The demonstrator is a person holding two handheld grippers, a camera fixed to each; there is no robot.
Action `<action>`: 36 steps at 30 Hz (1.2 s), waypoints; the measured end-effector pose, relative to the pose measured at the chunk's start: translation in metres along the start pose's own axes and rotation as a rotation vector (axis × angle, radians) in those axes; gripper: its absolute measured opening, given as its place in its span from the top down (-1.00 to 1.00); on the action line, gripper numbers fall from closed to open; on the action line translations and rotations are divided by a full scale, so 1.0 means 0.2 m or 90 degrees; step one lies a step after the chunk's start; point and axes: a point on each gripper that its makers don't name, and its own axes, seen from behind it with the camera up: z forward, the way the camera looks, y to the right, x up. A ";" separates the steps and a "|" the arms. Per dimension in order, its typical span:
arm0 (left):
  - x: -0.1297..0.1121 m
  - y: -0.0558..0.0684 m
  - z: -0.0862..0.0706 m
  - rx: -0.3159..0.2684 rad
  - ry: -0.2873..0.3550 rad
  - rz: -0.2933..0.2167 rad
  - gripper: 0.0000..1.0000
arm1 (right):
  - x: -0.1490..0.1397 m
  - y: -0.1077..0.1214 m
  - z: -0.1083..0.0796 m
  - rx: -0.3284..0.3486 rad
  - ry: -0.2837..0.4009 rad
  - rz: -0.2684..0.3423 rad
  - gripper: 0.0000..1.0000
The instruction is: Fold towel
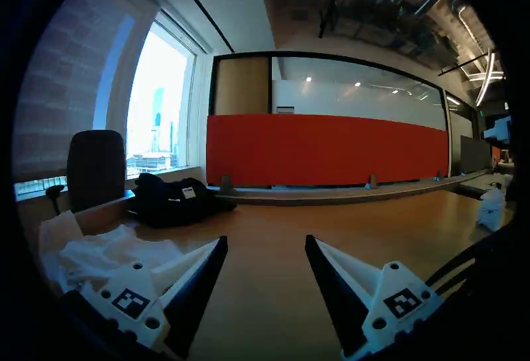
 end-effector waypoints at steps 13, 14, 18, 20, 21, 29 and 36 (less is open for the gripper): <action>0.01 0.01 -0.01 -0.001 0.014 0.010 -0.73 | 0.00 0.00 0.00 0.003 0.001 -0.002 -0.94; 0.01 0.01 -0.01 -0.001 0.015 0.011 -0.73 | 0.00 0.00 0.00 0.002 0.001 -0.002 -0.94; 0.01 0.01 -0.02 -0.001 0.016 0.011 -0.73 | 0.00 0.01 -0.01 -0.001 0.004 -0.002 -0.93; 0.01 0.01 -0.02 -0.001 0.016 0.011 -0.73 | 0.00 0.02 -0.01 -0.001 0.006 -0.002 -0.94; 0.01 0.01 -0.02 -0.001 0.016 0.011 -0.73 | 0.00 0.02 -0.01 0.000 0.006 -0.002 -0.94; 0.00 0.02 -0.02 -0.001 0.016 0.013 -0.97 | 0.03 0.04 -0.02 -0.004 0.024 -0.015 -0.93; -0.01 0.02 -0.02 -0.001 0.017 0.013 -0.96 | 0.03 0.06 -0.01 0.000 0.039 -0.015 -0.94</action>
